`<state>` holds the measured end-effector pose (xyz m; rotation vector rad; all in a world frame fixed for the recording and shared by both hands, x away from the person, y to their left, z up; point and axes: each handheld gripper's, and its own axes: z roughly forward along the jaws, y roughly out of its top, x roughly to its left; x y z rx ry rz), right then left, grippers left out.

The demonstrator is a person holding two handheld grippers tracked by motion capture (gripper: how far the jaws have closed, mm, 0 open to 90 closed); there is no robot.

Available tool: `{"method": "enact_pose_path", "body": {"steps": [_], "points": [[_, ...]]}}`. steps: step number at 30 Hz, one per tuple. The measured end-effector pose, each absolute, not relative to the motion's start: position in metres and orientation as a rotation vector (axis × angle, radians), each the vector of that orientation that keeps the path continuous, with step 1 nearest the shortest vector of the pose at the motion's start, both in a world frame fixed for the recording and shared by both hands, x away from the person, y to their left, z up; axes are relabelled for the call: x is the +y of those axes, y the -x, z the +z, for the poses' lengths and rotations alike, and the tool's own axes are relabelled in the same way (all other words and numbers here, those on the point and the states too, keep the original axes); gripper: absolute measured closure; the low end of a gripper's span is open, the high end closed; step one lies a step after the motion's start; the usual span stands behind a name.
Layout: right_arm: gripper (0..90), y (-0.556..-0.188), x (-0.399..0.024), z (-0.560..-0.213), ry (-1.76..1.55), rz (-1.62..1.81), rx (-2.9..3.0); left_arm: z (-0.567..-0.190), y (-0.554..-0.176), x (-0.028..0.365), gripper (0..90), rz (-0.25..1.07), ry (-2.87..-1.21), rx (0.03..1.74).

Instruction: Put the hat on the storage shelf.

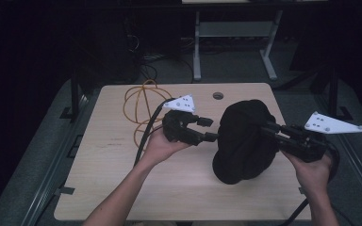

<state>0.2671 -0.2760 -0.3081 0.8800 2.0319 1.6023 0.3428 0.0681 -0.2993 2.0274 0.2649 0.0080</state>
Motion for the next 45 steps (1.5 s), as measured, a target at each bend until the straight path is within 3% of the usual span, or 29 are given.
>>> {"method": "enact_pose_path", "body": {"steps": [11, 45], "points": [[72.9, -0.282, -0.277, -0.3, -0.905, 1.57, 2.05, -0.314, -0.323, 0.097, 39.5, 0.121, -2.118, 0.281], [72.8, -0.329, -0.23, -0.249, -0.796, 1.591, 2.124, -0.377, -0.287, 0.176, 34.8, 0.166, -2.154, 0.405]]}}
